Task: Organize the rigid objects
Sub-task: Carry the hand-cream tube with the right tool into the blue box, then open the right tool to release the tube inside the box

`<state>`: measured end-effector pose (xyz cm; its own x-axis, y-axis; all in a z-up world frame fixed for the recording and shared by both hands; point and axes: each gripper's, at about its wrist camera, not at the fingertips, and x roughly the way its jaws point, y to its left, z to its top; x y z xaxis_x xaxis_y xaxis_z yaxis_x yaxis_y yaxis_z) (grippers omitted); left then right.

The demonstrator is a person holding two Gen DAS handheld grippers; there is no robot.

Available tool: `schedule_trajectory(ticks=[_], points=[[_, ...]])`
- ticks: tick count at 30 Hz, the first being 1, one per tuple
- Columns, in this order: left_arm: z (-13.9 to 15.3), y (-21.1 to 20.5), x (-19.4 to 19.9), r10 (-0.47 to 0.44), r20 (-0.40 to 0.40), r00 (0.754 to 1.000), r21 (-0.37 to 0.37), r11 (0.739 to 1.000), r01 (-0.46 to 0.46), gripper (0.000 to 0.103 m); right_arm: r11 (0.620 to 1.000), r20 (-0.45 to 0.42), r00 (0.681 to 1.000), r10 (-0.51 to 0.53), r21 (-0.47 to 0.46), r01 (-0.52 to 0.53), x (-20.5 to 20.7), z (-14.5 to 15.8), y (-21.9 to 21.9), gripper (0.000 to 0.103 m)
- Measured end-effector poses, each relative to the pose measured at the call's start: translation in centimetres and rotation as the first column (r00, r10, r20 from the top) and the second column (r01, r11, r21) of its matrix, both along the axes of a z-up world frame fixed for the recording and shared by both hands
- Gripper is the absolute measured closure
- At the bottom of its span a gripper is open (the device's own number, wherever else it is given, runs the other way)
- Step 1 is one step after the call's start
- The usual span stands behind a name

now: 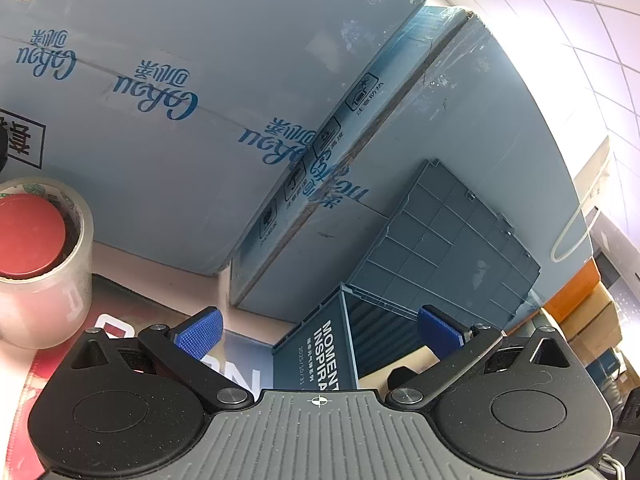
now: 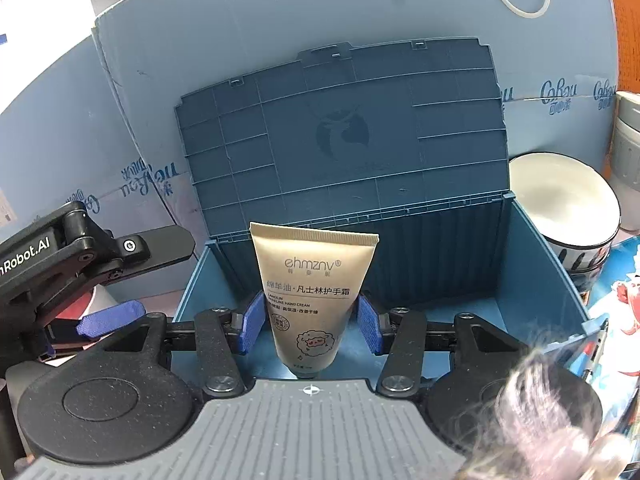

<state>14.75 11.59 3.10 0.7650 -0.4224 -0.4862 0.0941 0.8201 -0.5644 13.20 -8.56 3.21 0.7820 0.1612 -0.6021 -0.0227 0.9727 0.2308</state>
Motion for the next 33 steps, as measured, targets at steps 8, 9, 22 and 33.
schedule_trajectory(ticks=[8,9,22,33], points=[[0.0,-0.2,0.0,-0.009,-0.001,1.000,0.007,1.000,0.009,0.000,0.997,-0.020,0.999,-0.037,-0.073,0.036,0.3,-0.1,0.1,0.052],[0.1,-0.2,0.0,-0.010,0.000,1.000,0.008,1.000,0.010,0.000,0.995,-0.021,0.999,-0.043,-0.088,0.041,0.4,-0.2,0.1,0.052],[0.5,-1.1,-0.2,-0.035,0.017,0.999,0.028,0.999,0.035,0.000,0.996,-0.002,0.997,-0.074,-0.050,0.073,-0.7,-0.1,-1.8,0.042],[2.4,-1.5,-1.7,-0.048,0.100,0.994,0.049,0.998,0.044,0.000,0.992,0.120,0.990,-0.075,0.108,0.062,-4.3,2.9,-4.0,0.015]])
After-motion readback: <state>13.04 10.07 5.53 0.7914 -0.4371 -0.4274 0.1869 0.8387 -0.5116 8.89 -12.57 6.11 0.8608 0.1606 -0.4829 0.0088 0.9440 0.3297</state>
